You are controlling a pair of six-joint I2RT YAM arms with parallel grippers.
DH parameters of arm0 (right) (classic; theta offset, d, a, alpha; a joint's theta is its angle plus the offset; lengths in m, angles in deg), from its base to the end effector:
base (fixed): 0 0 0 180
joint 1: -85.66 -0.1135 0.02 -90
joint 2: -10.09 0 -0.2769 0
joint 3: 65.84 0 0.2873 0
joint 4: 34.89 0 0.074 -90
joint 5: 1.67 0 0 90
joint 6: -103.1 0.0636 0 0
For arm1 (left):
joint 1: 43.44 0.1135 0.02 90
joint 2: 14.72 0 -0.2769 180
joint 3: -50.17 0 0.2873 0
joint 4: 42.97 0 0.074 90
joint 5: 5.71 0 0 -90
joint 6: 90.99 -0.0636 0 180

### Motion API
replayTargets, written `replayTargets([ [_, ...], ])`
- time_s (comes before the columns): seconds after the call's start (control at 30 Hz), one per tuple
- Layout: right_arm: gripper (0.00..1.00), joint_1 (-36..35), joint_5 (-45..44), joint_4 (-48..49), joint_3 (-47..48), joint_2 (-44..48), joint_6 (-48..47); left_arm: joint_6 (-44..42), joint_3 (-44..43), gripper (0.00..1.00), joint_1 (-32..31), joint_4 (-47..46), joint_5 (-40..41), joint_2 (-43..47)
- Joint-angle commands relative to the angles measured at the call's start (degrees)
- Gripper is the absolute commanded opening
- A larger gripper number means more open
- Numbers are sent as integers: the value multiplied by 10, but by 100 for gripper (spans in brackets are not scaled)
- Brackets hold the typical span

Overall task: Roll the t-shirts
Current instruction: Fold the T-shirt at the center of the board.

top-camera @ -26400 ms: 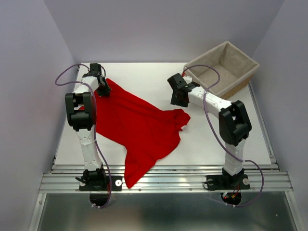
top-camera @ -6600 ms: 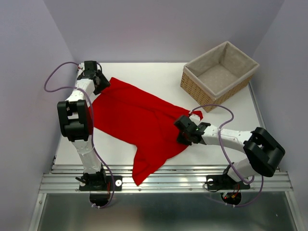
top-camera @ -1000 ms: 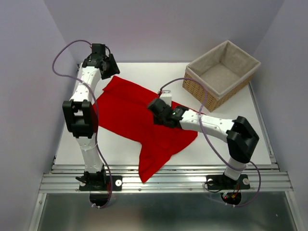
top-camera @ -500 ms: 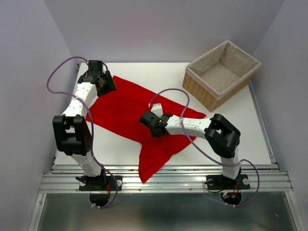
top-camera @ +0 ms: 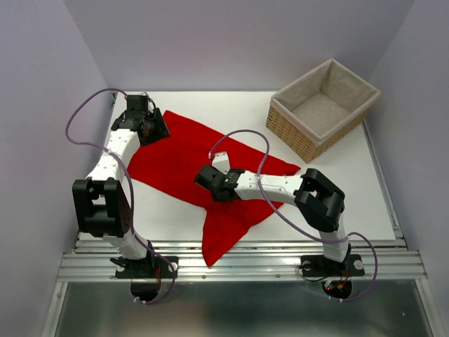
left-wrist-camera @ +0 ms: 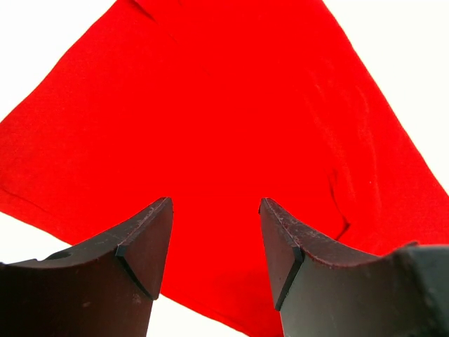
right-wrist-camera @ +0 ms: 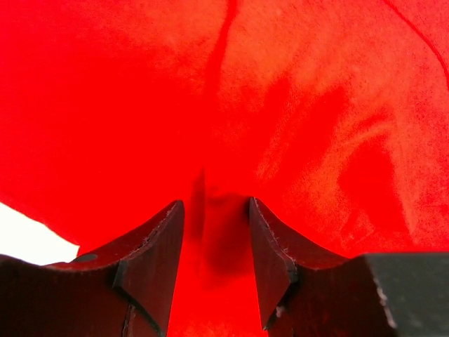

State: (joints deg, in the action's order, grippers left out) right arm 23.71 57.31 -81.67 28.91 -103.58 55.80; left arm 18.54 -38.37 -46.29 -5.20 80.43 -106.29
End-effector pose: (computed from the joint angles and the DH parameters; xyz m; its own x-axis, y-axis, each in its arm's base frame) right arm 0.2433 0.3869 0.1568 -0.7602 -0.1909 -0.6209 -0.1919 0.9792 -0.0661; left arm 0.4178 -0.0251 0.2853 -0.6487 -0.3017 -0.6987 -0.1234 0.9476 -0.2945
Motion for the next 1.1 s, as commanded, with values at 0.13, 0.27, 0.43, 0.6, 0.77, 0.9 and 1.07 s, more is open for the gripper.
replayTargets([
  [0.13, 44, -8, -66, -58, 36, -25, 33, -5, 2, 63, 0, -14, -10, 18],
  [0.27, 50, -14, -105, -90, 50, -15, 47, -5, 7, 64, 0, -14, -12, 22],
  [0.43, 53, -26, -110, -87, 62, 15, 47, -8, -1, 63, 0, -9, -10, 21],
  [0.6, 50, -32, -91, -77, 84, -8, 41, -5, 0, 63, 0, -11, -14, 20],
  [0.77, 47, -32, -83, -52, 83, -30, 33, -7, 1, 63, -1, -9, -11, 22],
  [0.9, 43, -32, -88, -51, 91, -55, 35, -7, 0, 63, -1, -7, -12, 22],
  [1.07, 38, -32, -109, -54, 91, -68, 43, -8, 4, 64, -2, -6, -12, 23],
])
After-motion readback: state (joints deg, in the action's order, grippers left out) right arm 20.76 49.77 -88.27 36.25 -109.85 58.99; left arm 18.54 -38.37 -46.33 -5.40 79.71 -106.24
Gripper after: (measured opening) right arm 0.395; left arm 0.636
